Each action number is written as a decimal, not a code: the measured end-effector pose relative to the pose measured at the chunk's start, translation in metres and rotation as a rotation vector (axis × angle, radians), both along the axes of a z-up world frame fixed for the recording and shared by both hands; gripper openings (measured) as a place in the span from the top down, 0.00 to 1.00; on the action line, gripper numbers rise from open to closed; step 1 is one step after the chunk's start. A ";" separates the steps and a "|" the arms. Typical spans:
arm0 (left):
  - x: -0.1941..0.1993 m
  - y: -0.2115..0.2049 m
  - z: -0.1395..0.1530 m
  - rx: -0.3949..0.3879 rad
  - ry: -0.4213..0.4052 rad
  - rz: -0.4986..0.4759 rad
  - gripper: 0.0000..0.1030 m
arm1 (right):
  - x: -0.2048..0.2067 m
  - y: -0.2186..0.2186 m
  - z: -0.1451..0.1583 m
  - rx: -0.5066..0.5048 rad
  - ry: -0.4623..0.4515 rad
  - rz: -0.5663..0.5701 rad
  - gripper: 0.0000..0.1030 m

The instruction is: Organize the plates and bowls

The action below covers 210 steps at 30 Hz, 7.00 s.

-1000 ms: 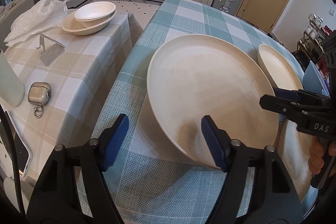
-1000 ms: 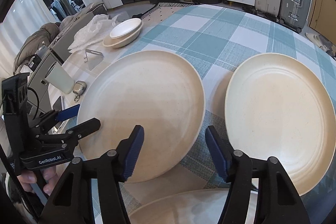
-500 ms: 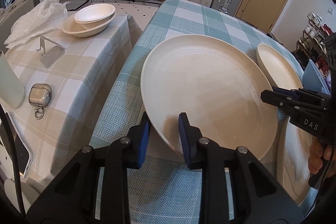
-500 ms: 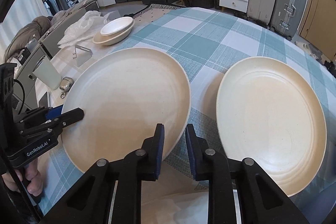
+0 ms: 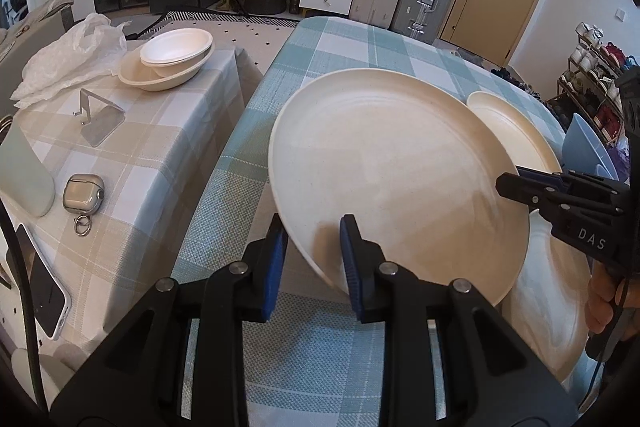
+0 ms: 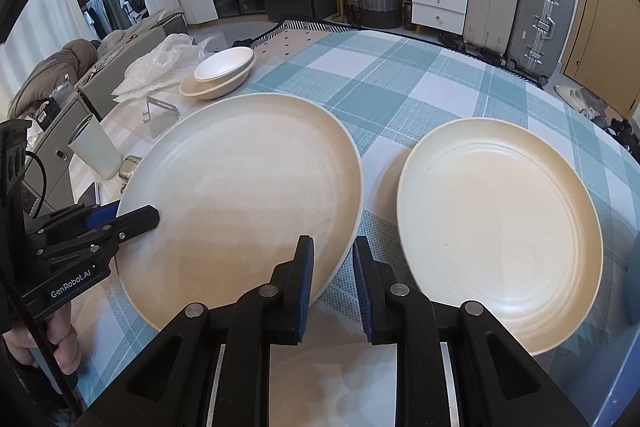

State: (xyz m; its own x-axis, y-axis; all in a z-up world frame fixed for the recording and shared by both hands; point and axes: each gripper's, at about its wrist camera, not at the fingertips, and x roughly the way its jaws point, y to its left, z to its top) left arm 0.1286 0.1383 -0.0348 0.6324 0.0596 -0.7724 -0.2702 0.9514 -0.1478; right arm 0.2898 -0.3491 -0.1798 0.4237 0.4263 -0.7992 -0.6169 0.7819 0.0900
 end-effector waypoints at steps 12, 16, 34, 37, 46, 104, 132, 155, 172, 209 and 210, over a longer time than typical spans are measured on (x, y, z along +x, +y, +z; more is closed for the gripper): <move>-0.019 -0.037 0.029 0.025 -0.041 -0.060 0.77 | -0.030 -0.037 0.025 0.045 -0.050 -0.054 0.80; -0.026 -0.049 0.036 0.032 -0.051 -0.079 0.77 | -0.042 -0.048 0.032 0.051 -0.068 -0.068 0.80; -0.059 -0.098 0.052 0.063 -0.077 -0.169 0.77 | -0.089 -0.097 0.048 0.097 -0.081 -0.141 0.80; -0.064 -0.107 0.053 0.072 -0.074 -0.186 0.77 | -0.098 -0.105 0.047 0.098 -0.082 -0.155 0.80; -0.074 -0.125 0.055 0.080 -0.080 -0.233 0.77 | -0.119 -0.128 0.047 0.122 -0.083 -0.190 0.80; -0.060 -0.198 0.001 0.197 0.022 -0.400 0.75 | -0.170 -0.180 -0.006 -0.011 -0.102 -0.358 0.80; -0.058 -0.192 -0.005 0.122 0.036 -0.405 0.46 | -0.166 -0.185 -0.014 0.026 -0.058 -0.343 0.59; -0.086 -0.155 0.086 0.027 -0.184 -0.372 0.12 | -0.199 -0.200 0.096 0.168 -0.275 -0.224 0.01; -0.054 -0.143 0.137 0.031 -0.232 -0.318 0.02 | -0.158 -0.218 0.173 0.203 -0.310 -0.232 0.01; 0.092 -0.127 0.132 0.031 -0.081 -0.240 0.02 | 0.058 -0.217 0.201 0.214 -0.108 -0.211 0.01; 0.096 -0.126 0.129 0.030 -0.076 -0.238 0.02 | 0.062 -0.216 0.198 0.208 -0.102 -0.208 0.01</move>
